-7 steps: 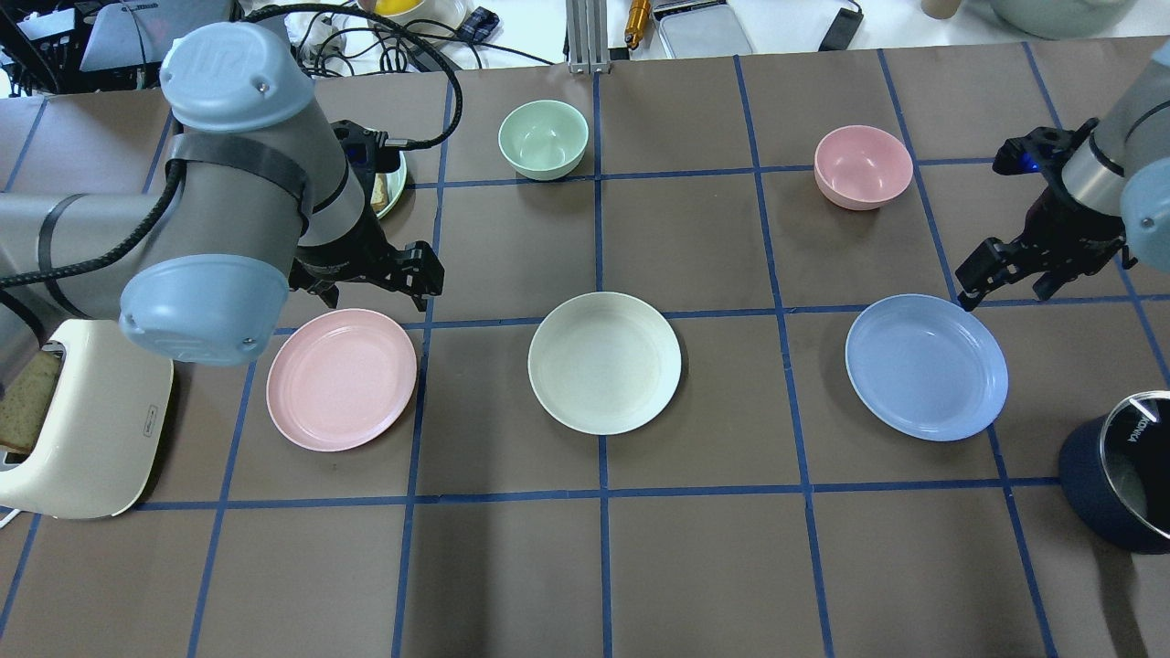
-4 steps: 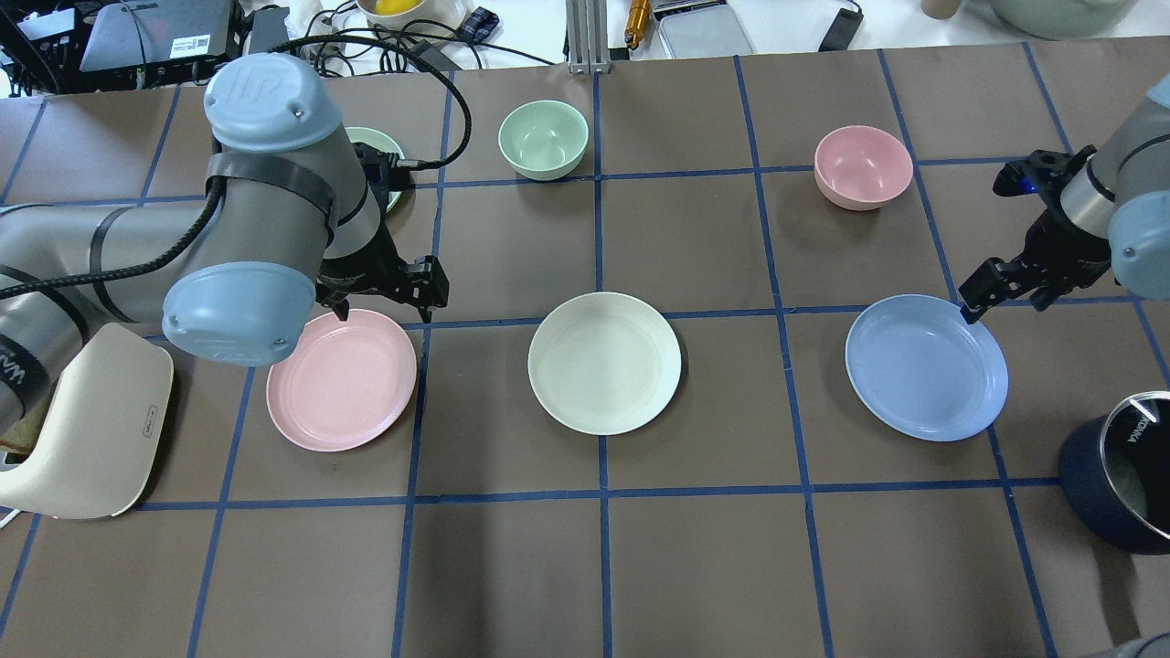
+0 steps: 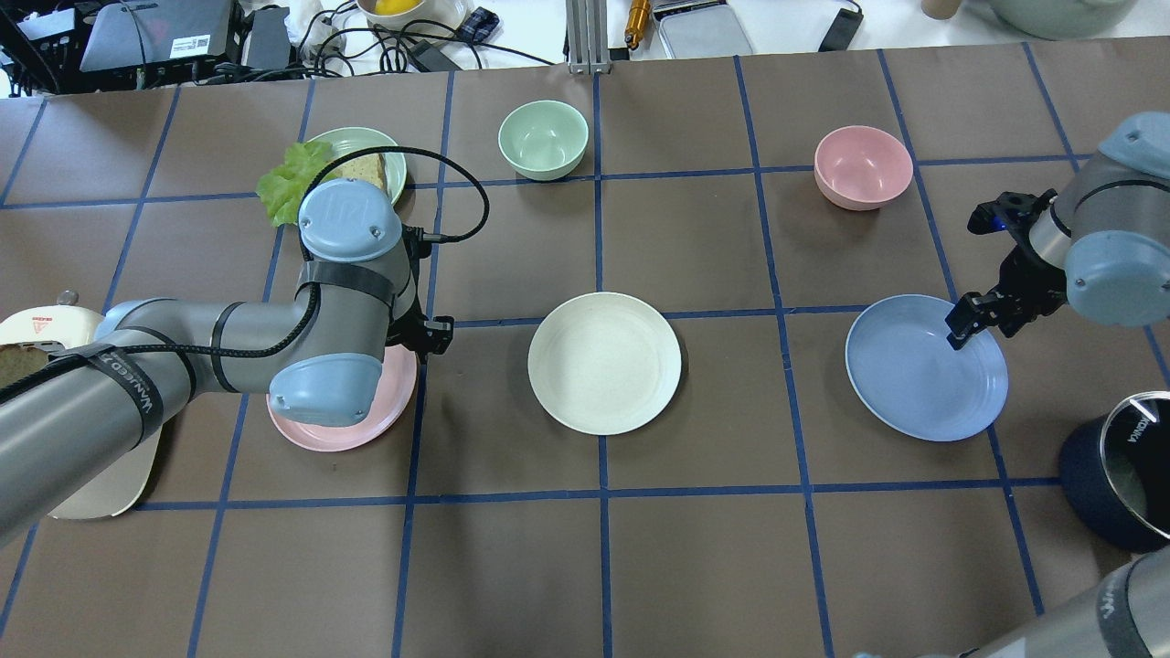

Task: Stack three plates with pink and blue
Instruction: 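Grip the pink plate rim with left gripper while right grips blue plate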

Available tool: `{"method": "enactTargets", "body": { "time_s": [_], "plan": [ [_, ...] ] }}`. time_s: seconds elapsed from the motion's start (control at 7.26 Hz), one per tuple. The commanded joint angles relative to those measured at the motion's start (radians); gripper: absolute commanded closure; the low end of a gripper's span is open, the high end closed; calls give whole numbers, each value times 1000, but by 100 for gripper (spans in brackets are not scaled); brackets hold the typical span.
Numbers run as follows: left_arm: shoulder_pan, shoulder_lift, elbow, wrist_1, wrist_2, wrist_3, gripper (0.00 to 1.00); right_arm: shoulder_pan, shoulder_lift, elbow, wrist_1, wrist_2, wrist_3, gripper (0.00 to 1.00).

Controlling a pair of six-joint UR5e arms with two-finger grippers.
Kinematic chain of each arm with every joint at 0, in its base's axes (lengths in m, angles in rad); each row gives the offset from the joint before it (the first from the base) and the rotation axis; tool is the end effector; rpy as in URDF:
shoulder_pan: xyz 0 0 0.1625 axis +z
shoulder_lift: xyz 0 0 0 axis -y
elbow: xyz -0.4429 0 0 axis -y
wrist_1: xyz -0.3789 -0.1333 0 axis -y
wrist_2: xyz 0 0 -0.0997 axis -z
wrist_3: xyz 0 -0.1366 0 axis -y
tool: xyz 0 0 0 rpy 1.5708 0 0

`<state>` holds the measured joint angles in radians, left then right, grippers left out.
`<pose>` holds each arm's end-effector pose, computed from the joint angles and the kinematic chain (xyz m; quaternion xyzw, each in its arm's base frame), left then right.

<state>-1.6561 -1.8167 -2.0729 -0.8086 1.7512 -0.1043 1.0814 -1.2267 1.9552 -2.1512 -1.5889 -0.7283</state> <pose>-0.1499 -0.4761 0.2014 -0.0101 0.9959 -0.0156 0.0890 -0.1246 -0.5122 0.1774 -0.1195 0.9900 0.0658 0.0349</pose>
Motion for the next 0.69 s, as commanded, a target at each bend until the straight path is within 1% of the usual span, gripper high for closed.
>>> {"method": "enactTargets", "body": {
  "time_s": [0.0,0.14,0.28,0.41,0.55],
  "plan": [
    [-4,-36,-3,32,-1,-38,44,-8,-23,4,13,-6,-51,56],
    [-5,-44,-3,34,-2,-38,44,-9,-27,7,40,-5,-49,72],
    [-5,-49,-4,34,-2,-35,49,-11,-30,7,81,-5,-46,76],
    [-5,-58,-6,34,-2,-35,51,-20,-28,7,82,-6,-46,81],
    [-5,-61,-6,34,-4,-32,56,-24,-28,5,82,-20,-40,81]
  ]
}}
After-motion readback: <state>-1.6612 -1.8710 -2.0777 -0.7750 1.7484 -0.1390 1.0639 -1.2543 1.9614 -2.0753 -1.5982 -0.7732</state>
